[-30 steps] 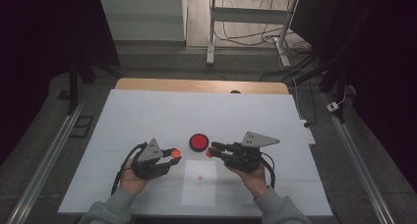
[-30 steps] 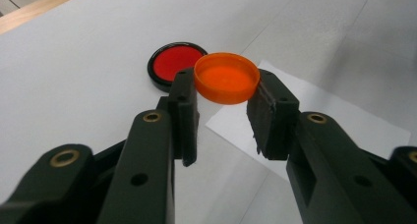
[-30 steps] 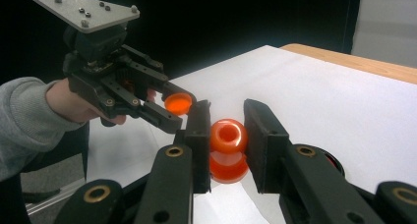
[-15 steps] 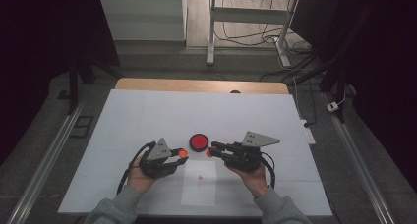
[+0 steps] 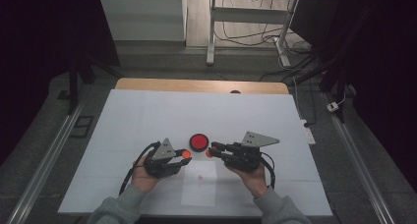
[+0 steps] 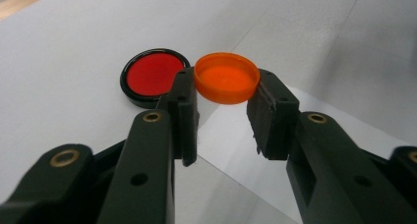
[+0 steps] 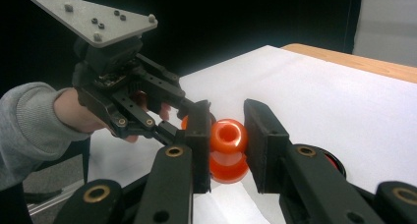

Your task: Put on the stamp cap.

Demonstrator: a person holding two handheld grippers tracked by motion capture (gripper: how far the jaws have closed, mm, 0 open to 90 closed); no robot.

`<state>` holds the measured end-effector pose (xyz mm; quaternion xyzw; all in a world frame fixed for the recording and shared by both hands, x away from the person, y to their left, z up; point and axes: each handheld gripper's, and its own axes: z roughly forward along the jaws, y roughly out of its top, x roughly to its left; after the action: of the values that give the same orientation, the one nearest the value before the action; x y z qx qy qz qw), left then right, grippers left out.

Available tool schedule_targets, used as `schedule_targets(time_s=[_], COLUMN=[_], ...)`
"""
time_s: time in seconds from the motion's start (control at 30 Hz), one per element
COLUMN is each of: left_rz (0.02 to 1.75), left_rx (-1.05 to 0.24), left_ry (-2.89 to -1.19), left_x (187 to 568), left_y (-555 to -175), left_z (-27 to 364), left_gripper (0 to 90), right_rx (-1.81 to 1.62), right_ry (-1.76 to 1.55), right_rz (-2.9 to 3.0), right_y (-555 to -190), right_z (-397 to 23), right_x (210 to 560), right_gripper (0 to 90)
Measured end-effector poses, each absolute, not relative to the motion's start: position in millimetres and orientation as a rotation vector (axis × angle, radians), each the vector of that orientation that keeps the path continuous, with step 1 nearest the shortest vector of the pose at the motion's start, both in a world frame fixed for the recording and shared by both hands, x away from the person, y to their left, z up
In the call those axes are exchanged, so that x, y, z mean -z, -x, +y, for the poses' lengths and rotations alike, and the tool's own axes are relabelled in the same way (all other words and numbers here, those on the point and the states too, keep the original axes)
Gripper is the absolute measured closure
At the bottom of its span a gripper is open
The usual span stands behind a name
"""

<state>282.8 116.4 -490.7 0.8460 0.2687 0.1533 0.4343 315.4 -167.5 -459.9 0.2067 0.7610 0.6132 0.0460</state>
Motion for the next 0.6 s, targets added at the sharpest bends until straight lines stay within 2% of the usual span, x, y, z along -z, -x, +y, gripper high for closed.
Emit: schedule_targets(time_s=[0.6], left_rz=[0.622], left_rx=[-0.357], left_ry=[-2.140], left_x=[495], left_y=[-289], left_z=[88], left_gripper=[64.7], right_rx=[-1.871], right_ry=[-0.632], right_rz=[2.333], right_y=[-315], right_z=[-166], right_x=[462], right_gripper=[72.2])
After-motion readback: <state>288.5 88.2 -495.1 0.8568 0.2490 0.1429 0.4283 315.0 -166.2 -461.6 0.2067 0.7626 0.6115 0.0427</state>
